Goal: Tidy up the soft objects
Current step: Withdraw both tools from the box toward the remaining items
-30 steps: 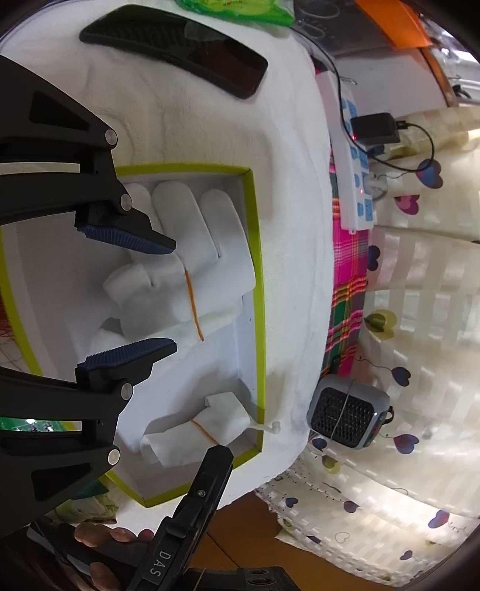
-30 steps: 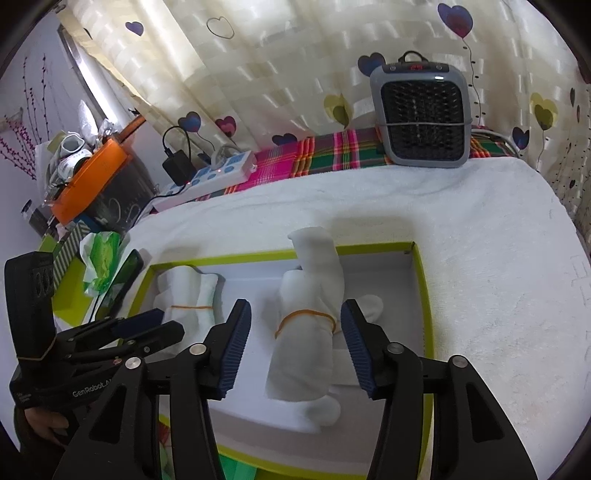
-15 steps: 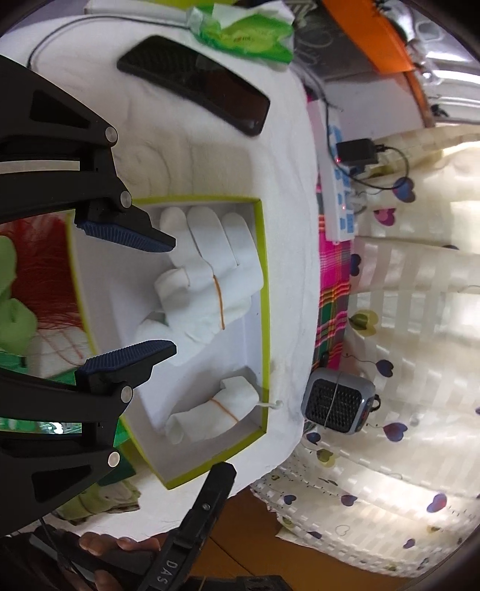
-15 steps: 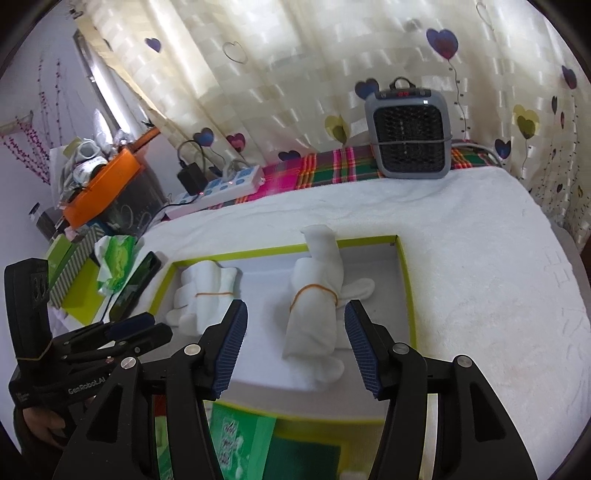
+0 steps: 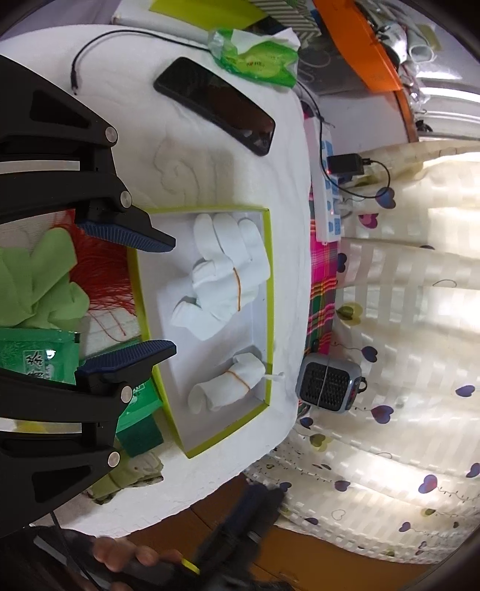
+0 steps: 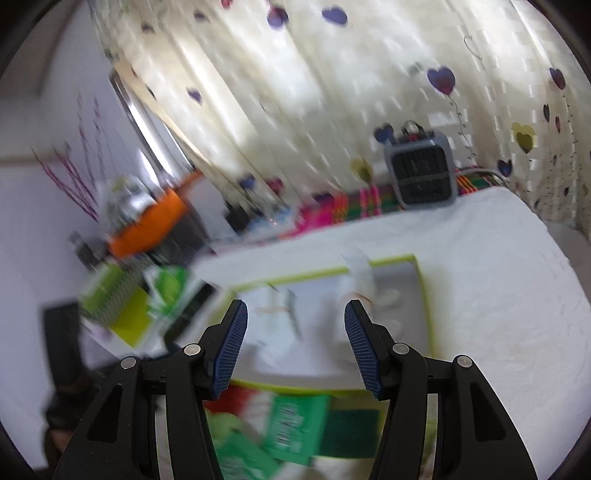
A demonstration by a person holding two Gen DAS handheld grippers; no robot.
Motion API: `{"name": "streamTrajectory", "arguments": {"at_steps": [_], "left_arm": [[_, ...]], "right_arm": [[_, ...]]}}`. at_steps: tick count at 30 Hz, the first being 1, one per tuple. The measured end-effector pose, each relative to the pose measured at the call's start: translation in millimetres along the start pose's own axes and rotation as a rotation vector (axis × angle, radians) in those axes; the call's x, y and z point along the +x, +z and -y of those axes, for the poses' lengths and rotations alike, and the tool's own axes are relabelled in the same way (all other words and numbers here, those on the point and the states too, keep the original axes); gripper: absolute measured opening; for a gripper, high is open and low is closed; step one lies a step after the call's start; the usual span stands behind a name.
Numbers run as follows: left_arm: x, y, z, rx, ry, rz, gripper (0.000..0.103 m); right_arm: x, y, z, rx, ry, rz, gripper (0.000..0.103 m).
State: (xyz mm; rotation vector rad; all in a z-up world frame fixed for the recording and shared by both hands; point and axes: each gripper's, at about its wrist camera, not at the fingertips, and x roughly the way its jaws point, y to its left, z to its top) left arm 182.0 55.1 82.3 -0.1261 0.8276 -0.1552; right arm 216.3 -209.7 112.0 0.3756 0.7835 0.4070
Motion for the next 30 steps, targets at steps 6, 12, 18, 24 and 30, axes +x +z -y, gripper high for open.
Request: {"name": "streamTrajectory", "arguments": {"at_steps": [6,12,18,24,30], "left_arm": [[-8,-11,1,-0.001,-0.004,-0.006,0.049],[-15,-25,0,-0.009,-0.011,-0.011,0.049],[-22,-43,-2,-0.015,-0.023,-0.018,0.049],[-26,-60,-1,-0.015,-0.03,-0.025,0.049],[-30,-74,3,-0.003,-0.047,-0.031,0.049]], "right_arm": [[-29,10,-26,-0.058,0.019,0.087,0.056],[-37,-3,-27,-0.071,-0.009,0.066,0.056],[-43,-33,-22,-0.098,-0.028,0.021,0.056],[-51,-61,-12,-0.103,-0.067,-0.027,0.056],[-59,-87,-6,-0.105,-0.113,-0.047,0.056]]}}
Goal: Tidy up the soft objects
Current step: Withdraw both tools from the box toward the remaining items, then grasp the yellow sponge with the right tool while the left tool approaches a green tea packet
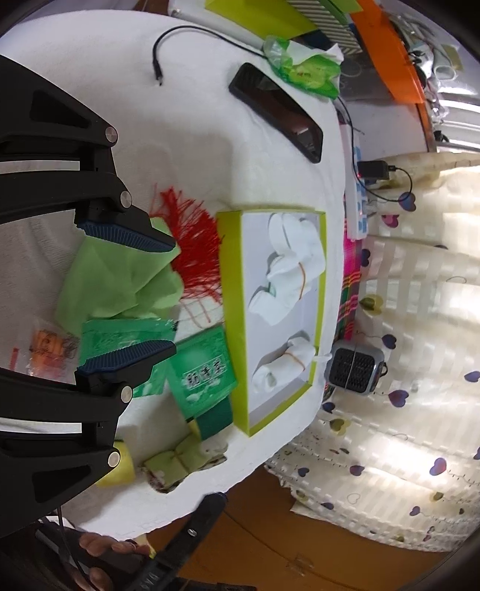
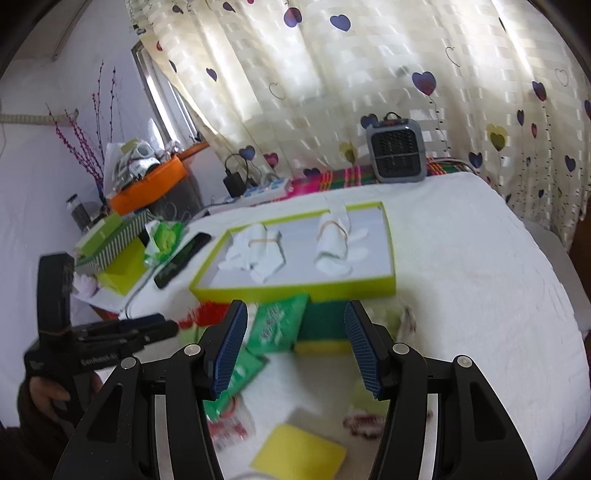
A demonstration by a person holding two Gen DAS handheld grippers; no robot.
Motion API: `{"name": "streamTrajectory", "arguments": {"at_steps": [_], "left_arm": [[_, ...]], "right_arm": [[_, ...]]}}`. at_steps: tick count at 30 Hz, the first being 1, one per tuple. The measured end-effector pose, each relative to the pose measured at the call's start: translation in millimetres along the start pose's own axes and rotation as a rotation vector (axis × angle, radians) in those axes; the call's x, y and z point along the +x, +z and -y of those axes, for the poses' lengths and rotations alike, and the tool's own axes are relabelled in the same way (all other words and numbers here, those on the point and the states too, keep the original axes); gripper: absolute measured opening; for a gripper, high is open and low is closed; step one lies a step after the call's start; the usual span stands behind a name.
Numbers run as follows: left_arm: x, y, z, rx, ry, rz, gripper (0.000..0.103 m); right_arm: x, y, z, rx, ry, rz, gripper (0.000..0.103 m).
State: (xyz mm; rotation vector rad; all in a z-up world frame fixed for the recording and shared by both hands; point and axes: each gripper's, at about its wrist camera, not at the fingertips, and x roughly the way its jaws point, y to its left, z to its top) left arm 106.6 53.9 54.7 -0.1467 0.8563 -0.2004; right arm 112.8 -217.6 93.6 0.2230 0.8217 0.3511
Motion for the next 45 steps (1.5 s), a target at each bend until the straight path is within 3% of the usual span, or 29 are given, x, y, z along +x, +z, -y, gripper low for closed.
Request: {"name": "streamTrajectory", "arguments": {"at_steps": [14,17,21,24,29,34,38,45], "left_arm": [[-14,-39,18,0.041,-0.12,-0.042,0.052],[-15,-49,21,0.019,-0.163,-0.07,0.052],[-12,-57,28,0.011,-0.217,-0.099,0.052],[-4,-60,32,-0.005,-0.251,-0.135,0.052],[1,-59,33,-0.034,-0.243,-0.137,0.052],[-8,-53,34,-0.013,-0.153,-0.1,0.052],[-16,-42,40,0.051,-0.058,-0.043,0.056],[12,-26,62,0.174,-0.012,-0.084,0.059]], "right_arm": [[-12,-61,-15,-0.141,-0.005,-0.096,0.056],[-11,-72,-18,-0.181,-0.013,-0.108,0.067],[-11,-81,-24,-0.233,0.004,-0.116,0.068],[-8,-88,-29,-0.293,-0.041,-0.13,0.068],[-9,-96,-35,-0.385,-0.115,-0.128,0.068],[-10,-98,-32,-0.374,-0.121,-0.11,0.068],[-7,-96,-28,-0.348,-0.117,-0.11,0.068],[-4,-93,-22,-0.297,-0.105,-0.102,0.068]]}}
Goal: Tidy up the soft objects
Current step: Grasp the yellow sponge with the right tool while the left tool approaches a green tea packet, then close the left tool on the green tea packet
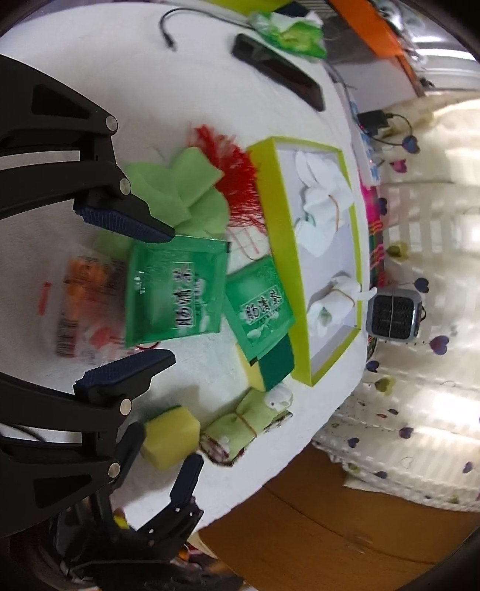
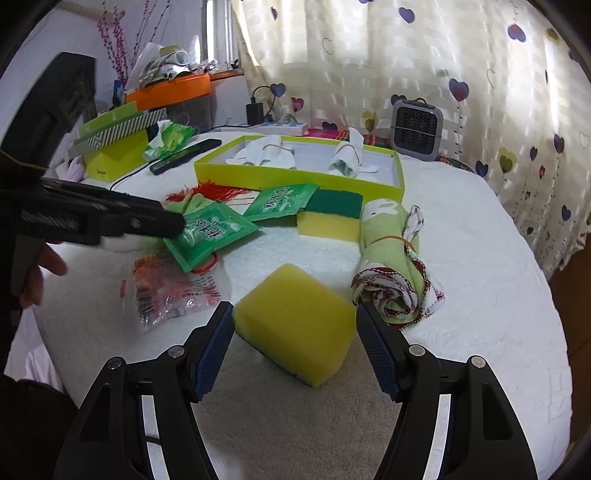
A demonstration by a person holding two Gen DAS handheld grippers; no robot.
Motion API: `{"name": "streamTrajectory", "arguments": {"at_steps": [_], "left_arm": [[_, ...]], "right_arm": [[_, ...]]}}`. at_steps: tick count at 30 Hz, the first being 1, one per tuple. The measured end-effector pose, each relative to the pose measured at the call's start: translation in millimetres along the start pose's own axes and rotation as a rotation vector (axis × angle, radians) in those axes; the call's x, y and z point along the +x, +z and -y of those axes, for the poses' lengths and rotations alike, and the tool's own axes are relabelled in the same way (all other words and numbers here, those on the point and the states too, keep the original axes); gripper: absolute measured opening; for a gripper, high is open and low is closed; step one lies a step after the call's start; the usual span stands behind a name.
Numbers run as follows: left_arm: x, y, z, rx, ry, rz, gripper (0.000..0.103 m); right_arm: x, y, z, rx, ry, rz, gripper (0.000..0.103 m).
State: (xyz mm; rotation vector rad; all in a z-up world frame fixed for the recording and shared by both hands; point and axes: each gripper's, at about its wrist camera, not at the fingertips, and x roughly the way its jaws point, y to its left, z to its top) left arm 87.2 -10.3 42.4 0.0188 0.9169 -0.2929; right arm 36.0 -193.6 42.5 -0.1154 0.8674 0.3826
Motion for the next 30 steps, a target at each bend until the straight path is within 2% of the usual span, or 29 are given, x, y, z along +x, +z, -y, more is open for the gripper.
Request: {"name": "streamTrajectory", "arguments": {"at_steps": [5,8,15,23,30], "left_arm": [[22,12,2,0.036,0.048,-0.037,0.06],[32,11,0,0.038,0.045,-0.07,0.06],[35,7,3,0.042,0.055,-0.072,0.06],[38,4,-1,0.021,0.051,-0.066,0.059],[36,5,-6,0.013,0.054,-0.044,0.047]], "right_arm": [[2,1,-2,-0.017,-0.006,-0.002,0.068],[3,1,-3,-0.023,-0.015,-0.001,0.069],[11,2,3,-0.005,-0.04,-0.024,0.069],[20,0,11,0.061,-0.008,-0.073,0.069],[17,0,10,0.077,-0.007,-0.054,0.069]]}}
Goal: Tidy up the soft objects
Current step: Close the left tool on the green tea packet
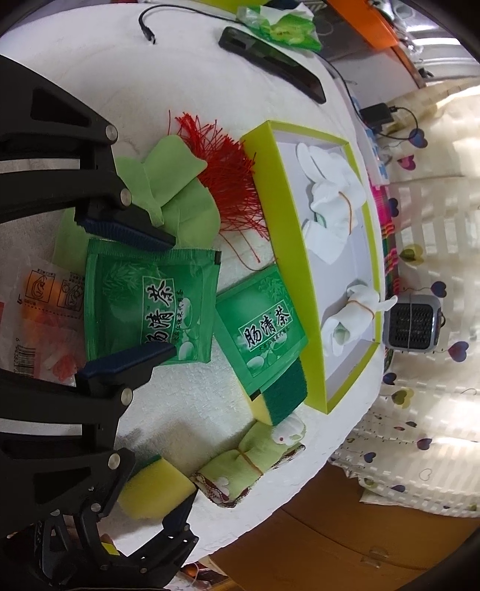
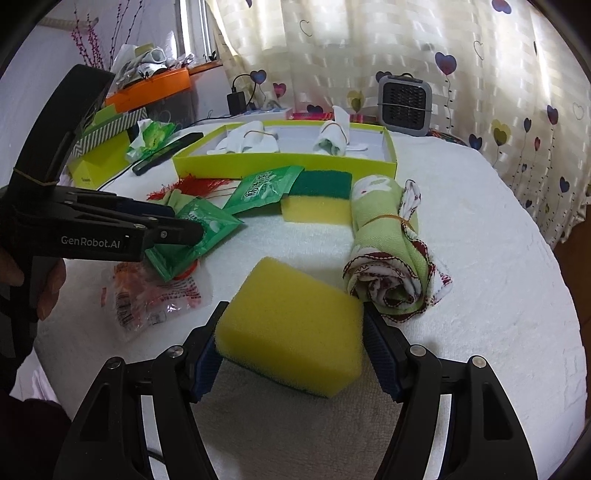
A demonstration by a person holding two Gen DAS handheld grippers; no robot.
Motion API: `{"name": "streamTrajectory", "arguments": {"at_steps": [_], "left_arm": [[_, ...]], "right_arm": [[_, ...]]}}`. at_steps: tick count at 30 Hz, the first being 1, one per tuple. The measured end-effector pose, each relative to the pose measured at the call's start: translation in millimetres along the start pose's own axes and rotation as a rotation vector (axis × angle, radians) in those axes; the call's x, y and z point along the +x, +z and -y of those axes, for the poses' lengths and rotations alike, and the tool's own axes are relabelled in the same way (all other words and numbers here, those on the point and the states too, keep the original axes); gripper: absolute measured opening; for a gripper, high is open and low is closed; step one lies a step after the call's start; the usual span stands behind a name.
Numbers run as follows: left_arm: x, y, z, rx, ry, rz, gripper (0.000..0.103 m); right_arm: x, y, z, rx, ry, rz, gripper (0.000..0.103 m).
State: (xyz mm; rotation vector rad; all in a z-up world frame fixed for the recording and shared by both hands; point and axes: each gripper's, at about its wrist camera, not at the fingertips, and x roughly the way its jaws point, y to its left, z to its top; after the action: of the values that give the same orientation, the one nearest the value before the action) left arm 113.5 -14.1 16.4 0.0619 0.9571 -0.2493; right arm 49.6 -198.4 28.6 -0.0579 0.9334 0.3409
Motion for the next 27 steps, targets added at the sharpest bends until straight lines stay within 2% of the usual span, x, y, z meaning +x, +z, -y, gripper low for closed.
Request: {"name": "streamTrajectory", "arguments": {"at_steps": [2,7,9,10,16,18,21,22,23,24,25,27], "left_arm": [[-1,0,-1,0.0,0.008,0.009,0.039],[-4,1,-3,0.002,0.025,0.033,0.026],[-5,1,-4,0.0,0.042,0.042,0.011],[-5,1,-5,0.0,0.049,0.042,0.0],[-5,-2,-4,0.01,0.059,0.047,0.0],[-7,-2,-4,0.001,0.033,0.046,0.0],[-14,-1,-3,-0.009,0.026,0.07,0.004],[-18,-1,-1,-0.004,0.02,0.079,0.015],[-21,0,0,-0.008,0.007,0.083,0.034],[-24,1,1,-0.011,-0.028,0.089,0.041],[-24,2,3,-0.009,-0.049,0.086,0.047],[-23,4,9,0.009,-0.064,0.077,0.049]], "right_arm": [[0,0,0,0.006,0.005,0.0,0.069],[-3,0,2,0.032,0.016,0.015,0.069],[-3,0,3,0.037,0.021,0.019,0.066],[-4,-1,3,0.038,0.023,0.02,0.065],[-5,-2,3,0.037,0.021,0.03,0.062],[-5,-2,4,0.041,0.024,0.031,0.062],[-5,-2,4,0.043,0.025,0.031,0.062],[-5,-2,5,0.043,0.026,0.031,0.062],[-5,-2,5,0.042,0.025,0.032,0.062],[-5,-2,5,0.043,0.027,0.033,0.062],[-5,-2,5,0.045,0.028,0.032,0.062],[-5,-1,5,0.046,0.027,0.033,0.062]]}}
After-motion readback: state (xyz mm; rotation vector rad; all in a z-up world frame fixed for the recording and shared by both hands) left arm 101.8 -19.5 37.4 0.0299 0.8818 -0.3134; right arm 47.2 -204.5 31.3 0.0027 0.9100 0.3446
